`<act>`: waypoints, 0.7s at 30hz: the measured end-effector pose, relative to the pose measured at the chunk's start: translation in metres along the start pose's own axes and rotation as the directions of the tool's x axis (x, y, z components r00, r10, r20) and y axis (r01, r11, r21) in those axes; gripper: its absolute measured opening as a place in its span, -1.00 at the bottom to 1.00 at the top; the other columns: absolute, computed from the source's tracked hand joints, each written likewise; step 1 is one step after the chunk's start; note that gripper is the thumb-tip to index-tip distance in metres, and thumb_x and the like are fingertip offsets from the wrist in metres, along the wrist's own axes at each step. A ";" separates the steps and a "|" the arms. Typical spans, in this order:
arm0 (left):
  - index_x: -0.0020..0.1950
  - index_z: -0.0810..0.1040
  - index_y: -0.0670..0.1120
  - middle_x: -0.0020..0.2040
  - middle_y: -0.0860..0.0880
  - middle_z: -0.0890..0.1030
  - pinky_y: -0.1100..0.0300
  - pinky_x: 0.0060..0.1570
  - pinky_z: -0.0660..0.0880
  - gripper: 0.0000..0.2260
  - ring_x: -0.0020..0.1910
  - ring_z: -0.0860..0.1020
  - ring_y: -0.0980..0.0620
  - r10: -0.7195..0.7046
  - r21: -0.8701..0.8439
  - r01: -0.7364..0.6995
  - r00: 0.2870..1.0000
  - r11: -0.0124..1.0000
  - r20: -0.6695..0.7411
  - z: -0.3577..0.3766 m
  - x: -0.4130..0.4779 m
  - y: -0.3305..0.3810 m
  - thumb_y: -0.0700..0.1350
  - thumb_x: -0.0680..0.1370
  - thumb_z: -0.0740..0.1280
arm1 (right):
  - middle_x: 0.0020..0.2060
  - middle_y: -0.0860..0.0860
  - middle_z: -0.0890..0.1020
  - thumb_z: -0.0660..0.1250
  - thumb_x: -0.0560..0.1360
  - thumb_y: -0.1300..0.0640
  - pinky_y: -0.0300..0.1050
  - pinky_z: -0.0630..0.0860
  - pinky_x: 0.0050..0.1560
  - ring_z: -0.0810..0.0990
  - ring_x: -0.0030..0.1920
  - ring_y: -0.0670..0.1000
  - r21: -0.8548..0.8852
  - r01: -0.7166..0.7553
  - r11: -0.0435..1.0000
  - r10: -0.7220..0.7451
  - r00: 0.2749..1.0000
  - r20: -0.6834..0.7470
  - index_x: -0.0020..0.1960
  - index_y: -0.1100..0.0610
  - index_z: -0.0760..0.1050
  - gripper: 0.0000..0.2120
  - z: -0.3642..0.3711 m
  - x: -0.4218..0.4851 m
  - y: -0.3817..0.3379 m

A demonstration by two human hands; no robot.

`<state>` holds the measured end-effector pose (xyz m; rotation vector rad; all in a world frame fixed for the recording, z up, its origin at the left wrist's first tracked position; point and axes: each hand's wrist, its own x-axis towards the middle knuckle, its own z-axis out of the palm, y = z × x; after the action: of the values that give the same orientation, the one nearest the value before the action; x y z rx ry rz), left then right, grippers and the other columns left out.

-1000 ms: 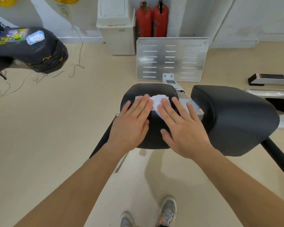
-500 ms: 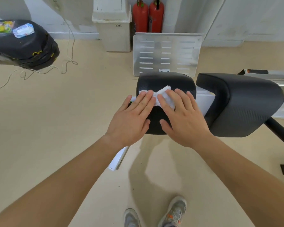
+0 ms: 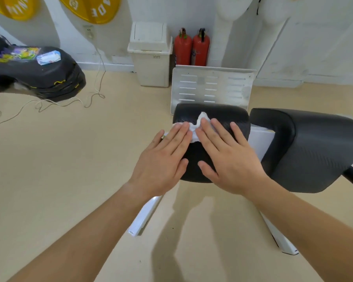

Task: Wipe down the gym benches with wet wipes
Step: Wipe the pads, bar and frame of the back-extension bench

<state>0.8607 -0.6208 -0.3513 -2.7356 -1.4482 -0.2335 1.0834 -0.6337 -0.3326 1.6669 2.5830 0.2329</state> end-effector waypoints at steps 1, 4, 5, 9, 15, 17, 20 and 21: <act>0.65 0.01 -0.08 0.65 -0.02 -0.02 0.03 0.58 -0.08 -0.44 0.63 -0.09 0.06 -0.011 0.006 0.011 1.000 1.000 -0.019 0.000 0.006 -0.002 0.07 0.67 -0.03 | 0.63 0.02 -0.03 -0.06 0.63 -0.25 0.20 -0.08 0.59 -0.12 0.63 0.07 -0.003 -0.014 1.000 0.013 0.999 -0.034 0.65 0.07 -0.04 -0.31 0.000 0.008 0.004; 0.65 -0.01 -0.05 0.65 -0.02 0.00 0.04 0.57 -0.16 -0.46 0.62 -0.08 0.07 -0.096 0.019 0.097 0.995 0.995 -0.036 -0.013 0.039 -0.005 0.11 0.69 -0.07 | 0.63 0.01 0.06 -0.11 0.63 -0.27 0.21 -0.08 0.59 -0.06 0.63 0.07 0.002 -0.080 0.997 0.080 0.991 -0.107 0.64 0.06 0.04 -0.32 -0.004 0.034 0.013; 0.65 -0.03 -0.05 0.65 -0.02 -0.01 0.05 0.57 -0.19 -0.46 0.62 -0.09 0.07 -0.115 0.029 0.117 0.992 0.993 -0.048 -0.012 0.044 -0.003 0.11 0.70 -0.07 | 0.63 0.01 0.06 -0.12 0.63 -0.28 0.21 -0.08 0.59 -0.06 0.63 0.07 0.008 -0.091 0.996 0.092 0.987 -0.128 0.64 0.06 0.04 -0.31 -0.001 0.035 0.014; 0.65 -0.05 -0.10 0.66 -0.07 -0.10 -0.01 0.59 -0.09 -0.42 0.63 -0.15 0.02 -0.159 0.065 0.173 0.971 0.983 -0.179 0.028 0.007 0.030 0.10 0.68 -0.04 | 0.64 0.02 -0.03 -0.06 0.62 -0.26 0.22 -0.04 0.58 -0.09 0.63 0.08 -0.011 -0.058 0.998 0.053 0.967 -0.248 0.65 0.08 0.01 -0.30 0.035 0.002 -0.001; 0.65 -0.08 -0.15 0.66 -0.08 -0.12 -0.04 0.59 -0.05 -0.36 0.63 -0.16 -0.01 -0.258 0.016 0.277 0.914 0.961 -0.313 0.128 -0.028 0.063 0.08 0.67 0.08 | 0.63 0.09 0.01 -0.03 0.64 -0.20 0.25 0.01 0.57 -0.04 0.63 0.12 -0.180 -0.009 0.984 -0.065 0.915 -0.398 0.63 0.17 0.05 -0.32 0.102 -0.037 -0.015; 0.65 -0.12 -0.15 0.66 -0.08 -0.14 -0.05 0.59 -0.05 -0.36 0.63 -0.17 -0.01 -0.253 0.023 0.275 0.910 0.961 -0.329 0.146 -0.034 0.064 0.07 0.67 0.06 | 0.63 0.10 -0.02 -0.02 0.65 -0.20 0.25 0.02 0.57 -0.06 0.63 0.12 -0.230 -0.001 0.973 -0.092 0.915 -0.394 0.64 0.17 0.01 -0.32 0.123 -0.049 -0.020; 0.65 -0.12 -0.15 0.66 -0.09 -0.15 -0.06 0.59 -0.06 -0.40 0.63 -0.18 -0.01 -0.226 0.025 0.252 0.902 0.967 -0.368 0.140 -0.027 0.056 0.06 0.69 -0.01 | 0.63 0.08 -0.02 -0.03 0.66 -0.19 0.26 0.00 0.57 -0.07 0.63 0.13 -0.285 0.004 0.959 -0.121 0.911 -0.394 0.64 0.15 0.00 -0.33 0.120 -0.044 -0.016; 0.65 -0.12 -0.15 0.66 -0.09 -0.15 -0.06 0.59 -0.06 -0.41 0.63 -0.19 -0.01 -0.220 0.018 0.246 0.895 0.969 -0.388 0.130 -0.021 0.051 0.06 0.69 -0.02 | 0.63 0.08 0.00 -0.04 0.66 -0.18 0.27 -0.02 0.57 -0.06 0.63 0.14 -0.293 -0.008 0.956 -0.117 0.907 -0.405 0.64 0.15 0.01 -0.35 0.110 -0.036 -0.013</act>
<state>0.9063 -0.6532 -0.4807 -2.2844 -1.6216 -0.6749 1.1006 -0.6610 -0.4447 1.5722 2.6954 1.0178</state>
